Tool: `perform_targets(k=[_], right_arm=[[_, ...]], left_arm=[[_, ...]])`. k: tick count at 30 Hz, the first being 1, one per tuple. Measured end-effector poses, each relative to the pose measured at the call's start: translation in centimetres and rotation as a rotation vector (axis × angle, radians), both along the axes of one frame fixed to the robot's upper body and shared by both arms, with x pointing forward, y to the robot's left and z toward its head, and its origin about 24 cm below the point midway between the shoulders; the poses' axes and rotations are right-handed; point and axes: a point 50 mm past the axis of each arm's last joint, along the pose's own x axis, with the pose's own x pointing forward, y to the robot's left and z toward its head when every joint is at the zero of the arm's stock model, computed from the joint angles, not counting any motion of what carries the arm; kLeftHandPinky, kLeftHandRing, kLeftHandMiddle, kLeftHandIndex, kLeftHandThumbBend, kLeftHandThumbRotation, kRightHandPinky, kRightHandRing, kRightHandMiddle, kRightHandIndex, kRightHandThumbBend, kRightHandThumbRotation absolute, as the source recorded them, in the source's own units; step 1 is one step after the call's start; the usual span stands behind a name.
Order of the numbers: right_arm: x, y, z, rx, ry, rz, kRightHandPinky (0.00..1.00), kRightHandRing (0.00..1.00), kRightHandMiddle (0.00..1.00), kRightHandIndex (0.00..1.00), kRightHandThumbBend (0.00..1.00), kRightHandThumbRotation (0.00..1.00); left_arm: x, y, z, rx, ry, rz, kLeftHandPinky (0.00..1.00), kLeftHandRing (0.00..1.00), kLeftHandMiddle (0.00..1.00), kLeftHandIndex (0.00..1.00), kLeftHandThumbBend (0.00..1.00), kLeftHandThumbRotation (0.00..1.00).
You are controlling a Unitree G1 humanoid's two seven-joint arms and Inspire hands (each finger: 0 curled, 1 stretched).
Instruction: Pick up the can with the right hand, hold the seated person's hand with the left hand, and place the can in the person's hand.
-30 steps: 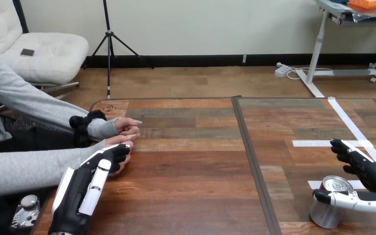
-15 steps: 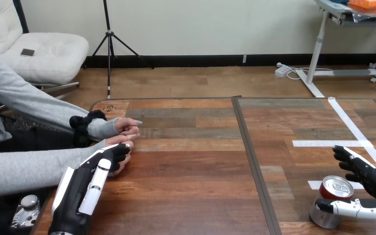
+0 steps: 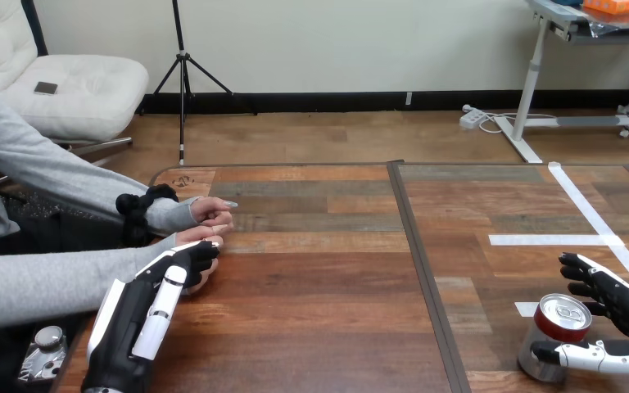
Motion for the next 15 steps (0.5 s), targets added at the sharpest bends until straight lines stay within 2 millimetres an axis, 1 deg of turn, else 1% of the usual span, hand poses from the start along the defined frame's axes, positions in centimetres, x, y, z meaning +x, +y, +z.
perform_targets(k=[5, 15], right_arm=[[-0.02, -0.03, -0.02, -0.002, -0.001, -0.005, 0.87, 0.88, 0.88, 0.88, 1.0, 0.09], [0.02, -0.12, -0.09, -0.018, 0.01, -0.023, 0.82, 0.82, 0.82, 0.83, 1.0, 0.01]], left_arm=[[0.0, 0.0, 0.01, 0.0, -0.001, -0.001, 0.82, 0.83, 0.8, 0.72, 0.27, 1.0], [0.0, 0.0, 0.01, 0.0, -0.001, 0.0, 0.83, 0.82, 0.8, 0.72, 0.32, 1.0]])
